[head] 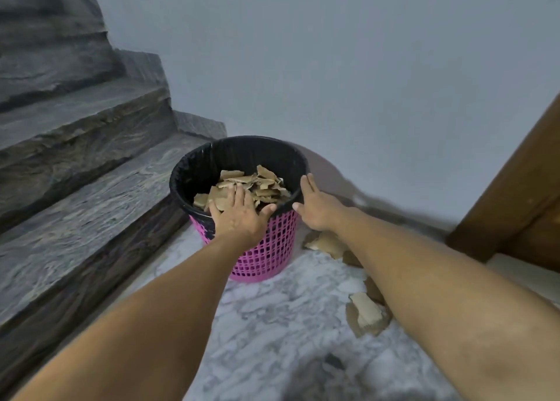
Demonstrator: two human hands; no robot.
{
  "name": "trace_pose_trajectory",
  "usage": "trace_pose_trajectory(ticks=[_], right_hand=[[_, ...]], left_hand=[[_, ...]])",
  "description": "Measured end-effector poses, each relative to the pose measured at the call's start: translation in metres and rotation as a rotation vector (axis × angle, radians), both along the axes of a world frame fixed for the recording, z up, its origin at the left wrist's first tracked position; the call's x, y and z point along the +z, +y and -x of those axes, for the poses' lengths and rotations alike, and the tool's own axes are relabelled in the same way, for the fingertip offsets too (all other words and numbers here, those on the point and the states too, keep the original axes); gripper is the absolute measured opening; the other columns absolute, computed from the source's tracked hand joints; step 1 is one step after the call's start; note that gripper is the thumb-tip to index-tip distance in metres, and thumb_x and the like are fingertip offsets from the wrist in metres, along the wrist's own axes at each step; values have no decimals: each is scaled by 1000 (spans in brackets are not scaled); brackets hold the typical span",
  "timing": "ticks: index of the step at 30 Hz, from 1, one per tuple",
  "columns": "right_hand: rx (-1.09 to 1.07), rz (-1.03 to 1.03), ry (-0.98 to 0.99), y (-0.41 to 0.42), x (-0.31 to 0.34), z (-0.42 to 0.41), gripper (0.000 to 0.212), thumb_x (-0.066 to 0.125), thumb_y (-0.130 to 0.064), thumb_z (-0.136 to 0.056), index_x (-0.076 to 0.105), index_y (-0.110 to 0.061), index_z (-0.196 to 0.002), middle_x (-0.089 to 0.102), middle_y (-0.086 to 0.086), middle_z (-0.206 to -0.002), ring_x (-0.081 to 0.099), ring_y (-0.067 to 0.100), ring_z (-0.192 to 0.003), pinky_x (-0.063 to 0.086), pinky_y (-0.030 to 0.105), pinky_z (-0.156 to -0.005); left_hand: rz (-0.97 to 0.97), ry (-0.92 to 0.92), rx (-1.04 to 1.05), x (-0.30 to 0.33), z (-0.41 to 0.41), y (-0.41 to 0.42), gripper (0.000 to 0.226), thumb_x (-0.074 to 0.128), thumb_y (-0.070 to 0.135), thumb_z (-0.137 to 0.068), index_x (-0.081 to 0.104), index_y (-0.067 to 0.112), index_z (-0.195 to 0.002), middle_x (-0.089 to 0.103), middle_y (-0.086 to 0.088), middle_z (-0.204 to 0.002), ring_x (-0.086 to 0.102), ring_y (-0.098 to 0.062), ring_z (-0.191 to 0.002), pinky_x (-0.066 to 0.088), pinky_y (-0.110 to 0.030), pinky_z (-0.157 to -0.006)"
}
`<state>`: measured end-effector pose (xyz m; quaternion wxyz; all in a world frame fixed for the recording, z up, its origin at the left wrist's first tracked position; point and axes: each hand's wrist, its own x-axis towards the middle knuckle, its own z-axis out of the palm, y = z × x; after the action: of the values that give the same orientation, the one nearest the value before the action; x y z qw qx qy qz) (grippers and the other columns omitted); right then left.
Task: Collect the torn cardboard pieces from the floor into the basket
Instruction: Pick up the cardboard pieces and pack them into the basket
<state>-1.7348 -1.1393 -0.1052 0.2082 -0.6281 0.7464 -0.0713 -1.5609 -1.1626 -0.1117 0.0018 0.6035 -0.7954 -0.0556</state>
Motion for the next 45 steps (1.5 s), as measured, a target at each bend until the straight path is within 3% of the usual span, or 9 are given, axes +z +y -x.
trace_pose_trajectory(ticks=[7, 12, 15, 18, 22, 24, 35, 39, 45], right_hand=[[61, -51, 25, 24, 8, 9, 82, 42, -39, -102, -18, -19, -155, -21, -2, -162, 35, 29, -143, 34, 38, -113], [-29, -195, 96, 75, -1, 64, 68, 45, -42, -101, 21, -8, -155, 29, 12, -159, 38, 29, -140, 32, 33, -111], [-150, -293, 102, 114, -5, 108, 50, 52, -40, -99, 55, -5, -135, 55, 14, -140, 54, 30, -124, 41, 38, -107], [-257, -329, 106, 163, -13, 147, 49, 59, -38, -95, 59, -5, -131, 60, 10, -132, 58, 29, -119, 45, 41, -103], [-418, -386, 136, 228, -23, 192, 32, 67, -38, -87, 65, -6, -85, 63, 8, -86, 64, 28, -84, 51, 37, -70], [-495, -433, 122, 260, -21, 208, 40, 68, -45, -85, 67, -6, -96, 67, 8, -100, 66, 25, -89, 57, 37, -80], [-647, -458, 157, 316, -24, 241, 59, 69, -44, -88, 58, -9, -133, 60, 6, -132, 60, 25, -112, 51, 36, -96], [-632, -482, 84, 295, -74, 248, 57, 69, -38, -89, 55, -10, -136, 56, 8, -137, 55, 24, -120, 48, 32, -98], [-601, -502, 45, 247, -175, 272, 43, 64, -28, -90, 59, -9, -129, 59, 15, -131, 61, 29, -113, 54, 33, -86]], left_hand=[[251, 76, 33, -12, 7, 12, 68, 17, 52, -99, 19, 9, -151, 0, -15, -162, -12, -33, -148, -10, -59, -115], [421, 221, -516, -24, 56, 31, 48, 40, 33, -88, 51, 9, -128, 44, -14, -141, 36, -34, -131, 20, -44, -106], [239, 193, -674, -34, 92, 49, 35, 43, 30, -91, 57, 14, -120, 54, -6, -124, 46, -25, -113, 34, -37, -96], [-106, 149, -621, -55, 132, 65, 36, 56, 28, -90, 59, 15, -124, 56, -7, -130, 52, -26, -118, 44, -37, -97], [-273, 29, -685, -79, 169, 92, 44, 63, 35, -88, 58, 11, -124, 55, -12, -131, 52, -29, -120, 47, -36, -96], [-286, -30, -732, -89, 186, 107, 48, 63, 40, -89, 56, 12, -127, 50, -14, -133, 48, -31, -123, 45, -35, -98], [-471, -16, -657, -119, 242, 135, 50, 68, 31, -80, 54, 8, -122, 57, -14, -115, 56, -29, -104, 47, -31, -74], [-530, -25, -460, -155, 239, 121, 71, 67, 24, -74, 38, 19, -138, 49, -12, -126, 48, -33, -118, 49, -42, -93], [-562, -112, -199, -214, 231, 96, 102, 77, 57, -68, 26, 9, -142, 30, -15, -139, 32, -33, -131, 37, -41, -104]])
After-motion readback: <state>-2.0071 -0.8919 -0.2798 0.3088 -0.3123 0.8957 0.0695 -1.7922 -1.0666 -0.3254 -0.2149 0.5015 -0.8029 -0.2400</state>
